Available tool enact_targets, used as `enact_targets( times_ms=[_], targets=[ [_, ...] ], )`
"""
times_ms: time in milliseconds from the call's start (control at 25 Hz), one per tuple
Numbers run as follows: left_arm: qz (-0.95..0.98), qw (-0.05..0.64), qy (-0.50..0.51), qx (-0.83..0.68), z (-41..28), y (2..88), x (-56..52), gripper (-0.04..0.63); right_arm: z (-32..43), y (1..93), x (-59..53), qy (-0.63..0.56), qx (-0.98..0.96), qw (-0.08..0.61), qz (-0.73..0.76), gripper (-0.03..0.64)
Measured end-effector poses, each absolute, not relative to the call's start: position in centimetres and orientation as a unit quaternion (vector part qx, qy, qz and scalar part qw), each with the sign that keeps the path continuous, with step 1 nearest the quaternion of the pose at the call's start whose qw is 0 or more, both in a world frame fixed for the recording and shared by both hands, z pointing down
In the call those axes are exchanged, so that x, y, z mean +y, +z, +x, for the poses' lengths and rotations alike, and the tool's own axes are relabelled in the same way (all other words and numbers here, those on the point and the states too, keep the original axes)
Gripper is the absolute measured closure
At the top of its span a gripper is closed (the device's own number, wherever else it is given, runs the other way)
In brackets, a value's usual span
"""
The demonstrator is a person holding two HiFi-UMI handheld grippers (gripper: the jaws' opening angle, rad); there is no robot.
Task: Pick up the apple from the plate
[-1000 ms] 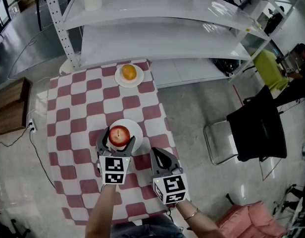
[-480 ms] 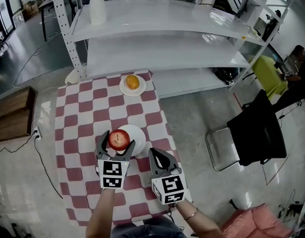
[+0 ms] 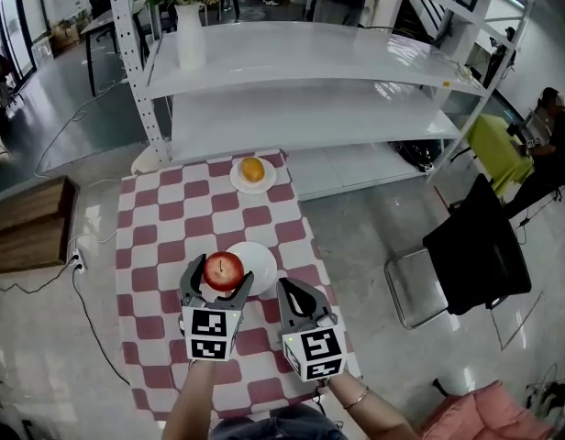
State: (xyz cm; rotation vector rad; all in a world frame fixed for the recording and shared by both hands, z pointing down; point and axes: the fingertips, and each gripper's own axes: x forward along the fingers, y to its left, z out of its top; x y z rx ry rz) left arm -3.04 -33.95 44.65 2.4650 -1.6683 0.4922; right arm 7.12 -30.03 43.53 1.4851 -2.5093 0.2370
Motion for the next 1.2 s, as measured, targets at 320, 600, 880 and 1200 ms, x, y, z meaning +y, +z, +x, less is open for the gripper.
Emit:
enact_targets(
  times_ms=[320, 600, 880, 1200],
  targets=[
    [0.815, 0.056, 0.152, -0.557, -4.4, 42.4, -31.6, 0.199, 5.5, 41.6, -28.3, 0.063, -0.861, 0.097, 0.495, 0.607],
    [0.811, 0.048, 0.150, -0.564, -5.7, 41.2, -28.8, 0.199, 4.1, 40.7, -26.3, 0.051, -0.868, 0.092, 0.485, 0.607],
    [0.808, 0.036, 0.150, -0.568, -7.3, 40.3, -26.4, 0.199, 2.3, 39.8, -24.2, 0.042, -0.875, 0.087, 0.475, 0.607],
    [0.806, 0.028, 0.149, -0.572, -8.7, 39.7, -23.9, 0.199, 0.9, 39.2, -21.9, 0.035, -0.878, 0.083, 0.469, 0.607]
  ],
)
